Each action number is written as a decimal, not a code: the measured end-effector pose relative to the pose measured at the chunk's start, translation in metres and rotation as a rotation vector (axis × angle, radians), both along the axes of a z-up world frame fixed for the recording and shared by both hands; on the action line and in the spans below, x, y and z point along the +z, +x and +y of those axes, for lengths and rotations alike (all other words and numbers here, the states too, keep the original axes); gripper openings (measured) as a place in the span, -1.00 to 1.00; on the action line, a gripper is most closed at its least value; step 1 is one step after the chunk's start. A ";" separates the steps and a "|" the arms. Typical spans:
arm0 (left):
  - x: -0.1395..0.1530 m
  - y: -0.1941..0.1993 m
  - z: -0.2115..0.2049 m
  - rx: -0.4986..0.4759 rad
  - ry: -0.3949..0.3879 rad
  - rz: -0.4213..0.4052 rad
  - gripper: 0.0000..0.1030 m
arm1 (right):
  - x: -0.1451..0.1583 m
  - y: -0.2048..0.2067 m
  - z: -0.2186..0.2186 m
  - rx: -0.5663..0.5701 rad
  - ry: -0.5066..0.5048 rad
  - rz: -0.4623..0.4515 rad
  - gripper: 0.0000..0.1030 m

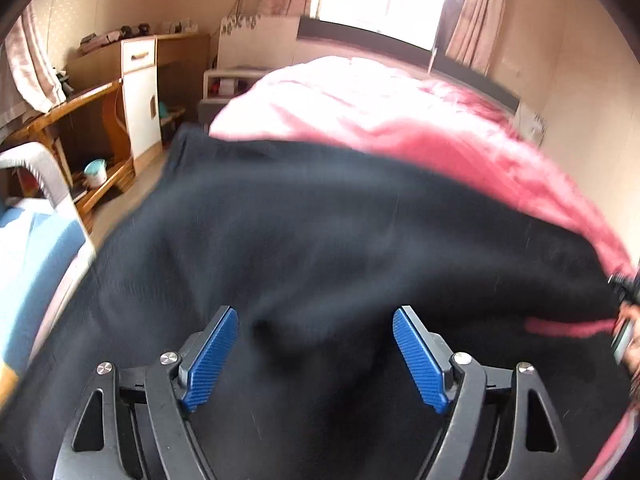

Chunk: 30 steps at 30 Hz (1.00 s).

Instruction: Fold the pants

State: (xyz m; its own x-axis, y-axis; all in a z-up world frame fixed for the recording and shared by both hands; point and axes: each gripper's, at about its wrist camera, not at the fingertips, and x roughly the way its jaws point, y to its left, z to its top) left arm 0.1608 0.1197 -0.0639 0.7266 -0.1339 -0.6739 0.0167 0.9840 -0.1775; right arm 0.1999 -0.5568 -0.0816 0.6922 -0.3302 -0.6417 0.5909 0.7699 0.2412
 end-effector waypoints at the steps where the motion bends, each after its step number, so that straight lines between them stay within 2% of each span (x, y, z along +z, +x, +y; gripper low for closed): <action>1: 0.011 0.008 0.007 0.015 -0.014 -0.026 0.59 | -0.001 -0.001 -0.001 0.001 0.006 -0.007 -0.71; 8: 0.043 0.089 0.072 0.197 -0.093 -0.019 0.59 | -0.005 -0.004 -0.003 0.003 0.013 -0.019 -0.71; 10: 0.042 0.115 0.096 0.282 -0.086 0.006 0.58 | -0.006 -0.003 -0.002 0.002 0.010 -0.017 -0.71; 13: 0.035 0.141 0.125 0.354 -0.084 0.054 0.56 | -0.006 -0.002 -0.002 0.003 0.009 -0.017 -0.71; 17: 0.028 0.164 0.148 0.419 -0.112 0.054 0.56 | -0.007 -0.002 -0.002 0.003 0.007 -0.016 -0.71; 21: 0.020 0.185 0.147 0.397 -0.083 0.087 0.56 | -0.010 -0.003 0.000 0.001 0.003 -0.016 -0.71; 30: 0.014 0.212 0.113 0.286 -0.001 0.095 0.54 | -0.011 -0.002 0.001 0.001 -0.002 -0.009 -0.71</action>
